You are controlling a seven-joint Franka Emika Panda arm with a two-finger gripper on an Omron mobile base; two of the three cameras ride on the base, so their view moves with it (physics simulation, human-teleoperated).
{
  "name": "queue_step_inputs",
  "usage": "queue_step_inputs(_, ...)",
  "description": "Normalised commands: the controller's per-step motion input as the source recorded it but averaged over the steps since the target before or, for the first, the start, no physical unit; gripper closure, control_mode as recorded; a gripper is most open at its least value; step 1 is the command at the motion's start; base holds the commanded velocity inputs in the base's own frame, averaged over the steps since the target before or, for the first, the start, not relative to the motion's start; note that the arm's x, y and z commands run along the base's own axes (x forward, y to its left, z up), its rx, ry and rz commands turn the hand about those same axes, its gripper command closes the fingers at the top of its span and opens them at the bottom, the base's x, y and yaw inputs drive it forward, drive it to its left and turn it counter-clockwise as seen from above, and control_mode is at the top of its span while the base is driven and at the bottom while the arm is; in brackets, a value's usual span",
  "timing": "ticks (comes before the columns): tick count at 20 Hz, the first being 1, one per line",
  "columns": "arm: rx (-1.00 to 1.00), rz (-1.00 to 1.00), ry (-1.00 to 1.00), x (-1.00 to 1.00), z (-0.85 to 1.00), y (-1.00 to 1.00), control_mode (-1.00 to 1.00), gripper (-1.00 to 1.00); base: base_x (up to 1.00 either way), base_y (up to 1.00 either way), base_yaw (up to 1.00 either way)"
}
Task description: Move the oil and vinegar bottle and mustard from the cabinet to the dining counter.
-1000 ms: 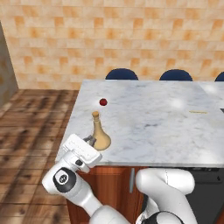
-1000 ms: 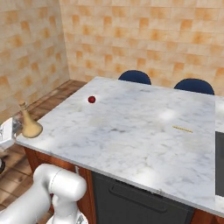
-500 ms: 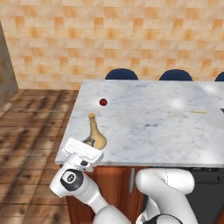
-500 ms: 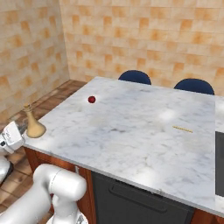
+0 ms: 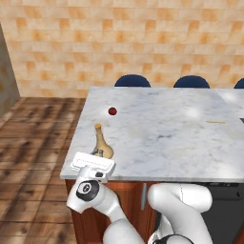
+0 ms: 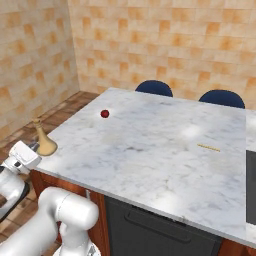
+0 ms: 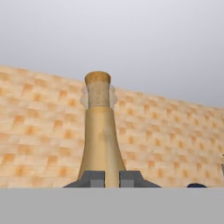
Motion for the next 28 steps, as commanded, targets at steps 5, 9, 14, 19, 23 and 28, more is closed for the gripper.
queue_step_inputs(5,0.00,0.13,0.01,0.39,-0.12,0.00,-1.00,1.00,0.00,0.00,0.00)
queue_step_inputs(9,0.00,0.10,0.03,0.35,-0.14,0.00,-1.00,1.00,0.00,0.00,0.00)
queue_step_inputs(14,0.00,0.07,0.05,0.26,-0.24,0.00,-1.00,1.00,0.00,0.00,0.00)
queue_step_inputs(19,0.03,0.08,0.04,0.13,-0.33,0.00,-1.00,1.00,0.00,0.00,0.00)
queue_step_inputs(23,0.07,0.10,0.01,0.12,-0.31,0.00,-1.00,1.00,0.00,0.00,0.00)
queue_step_inputs(28,0.10,0.12,0.00,0.03,-0.24,0.00,-1.00,1.00,0.00,0.00,0.00)
